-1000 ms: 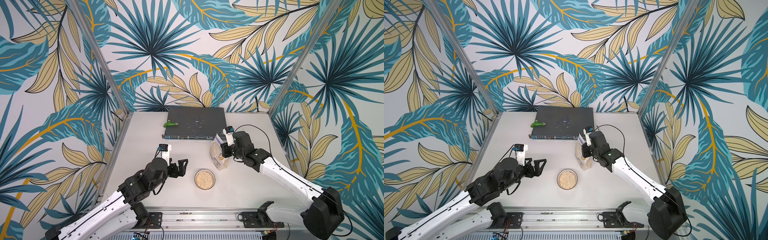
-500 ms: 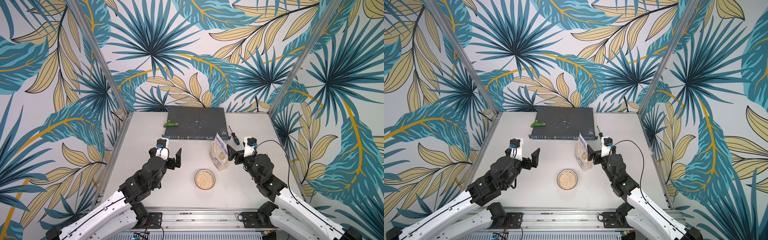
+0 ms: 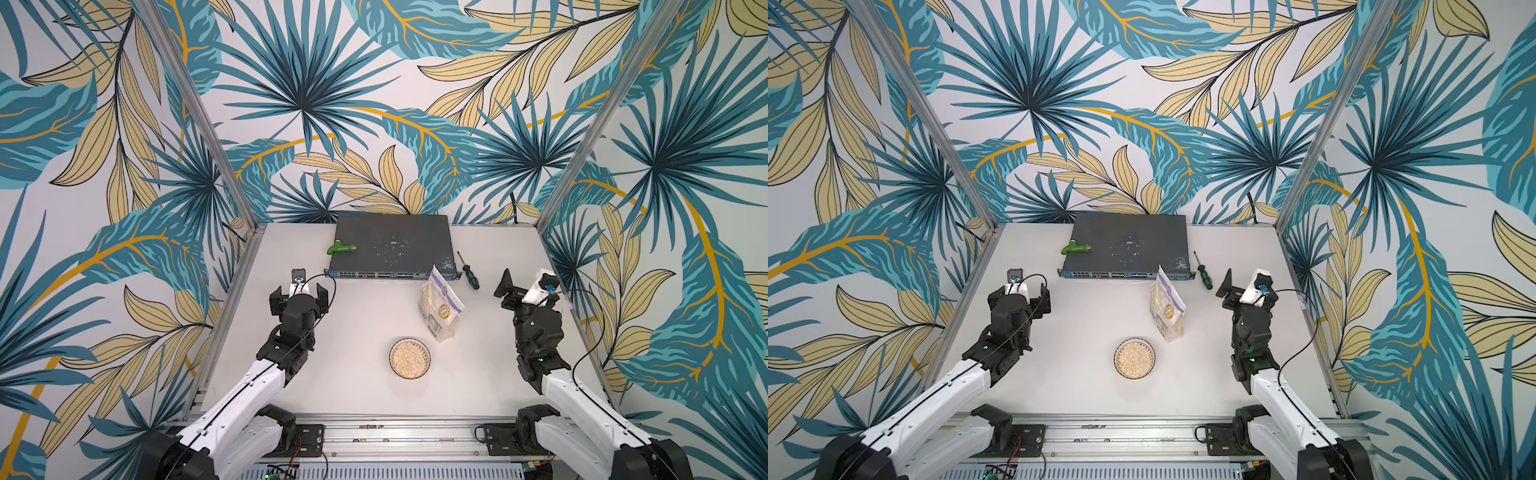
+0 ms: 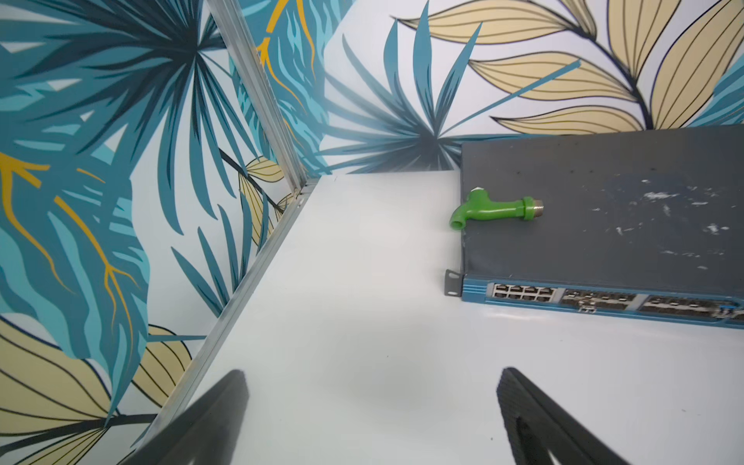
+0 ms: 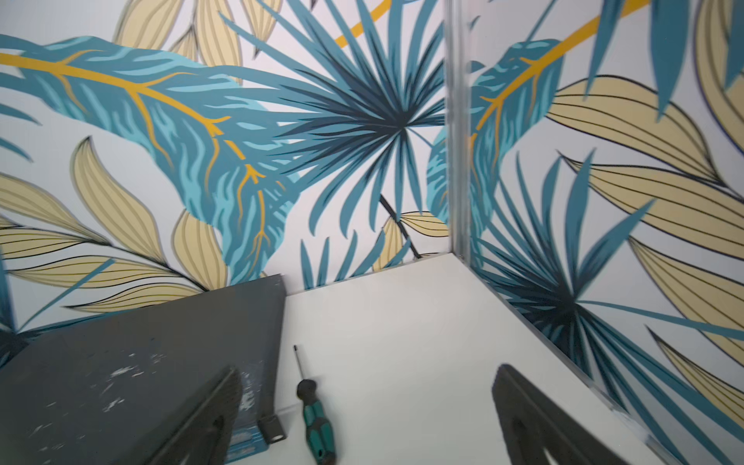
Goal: Pour the oats into the breakfast bowl
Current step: Close the oats bag at the center of the board, then reset both arms
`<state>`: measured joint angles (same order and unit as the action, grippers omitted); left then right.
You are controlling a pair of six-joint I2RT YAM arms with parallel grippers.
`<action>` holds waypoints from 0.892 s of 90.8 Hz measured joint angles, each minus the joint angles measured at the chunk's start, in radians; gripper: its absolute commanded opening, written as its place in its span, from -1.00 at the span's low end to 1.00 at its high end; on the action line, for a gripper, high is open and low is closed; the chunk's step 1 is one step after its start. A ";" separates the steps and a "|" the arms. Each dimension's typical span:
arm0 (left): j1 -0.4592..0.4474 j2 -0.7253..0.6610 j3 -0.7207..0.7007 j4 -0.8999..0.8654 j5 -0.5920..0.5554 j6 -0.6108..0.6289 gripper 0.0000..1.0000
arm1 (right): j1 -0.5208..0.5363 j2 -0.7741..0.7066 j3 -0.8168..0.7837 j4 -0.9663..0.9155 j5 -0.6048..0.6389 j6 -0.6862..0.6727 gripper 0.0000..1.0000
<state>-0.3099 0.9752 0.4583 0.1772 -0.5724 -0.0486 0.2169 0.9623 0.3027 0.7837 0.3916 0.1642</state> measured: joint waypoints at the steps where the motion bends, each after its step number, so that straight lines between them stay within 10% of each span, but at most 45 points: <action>1: 0.006 0.005 -0.005 0.010 0.003 0.000 1.00 | -0.014 0.010 -0.004 0.011 -0.006 0.005 0.99; 81: 0.253 0.465 -0.055 0.515 0.327 0.093 1.00 | -0.169 0.394 -0.043 0.288 -0.229 -0.184 0.99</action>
<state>-0.0574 1.4399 0.4034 0.6926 -0.2459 0.0441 0.0479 1.3563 0.2600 1.0718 0.1627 -0.0200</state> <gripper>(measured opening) 0.999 0.994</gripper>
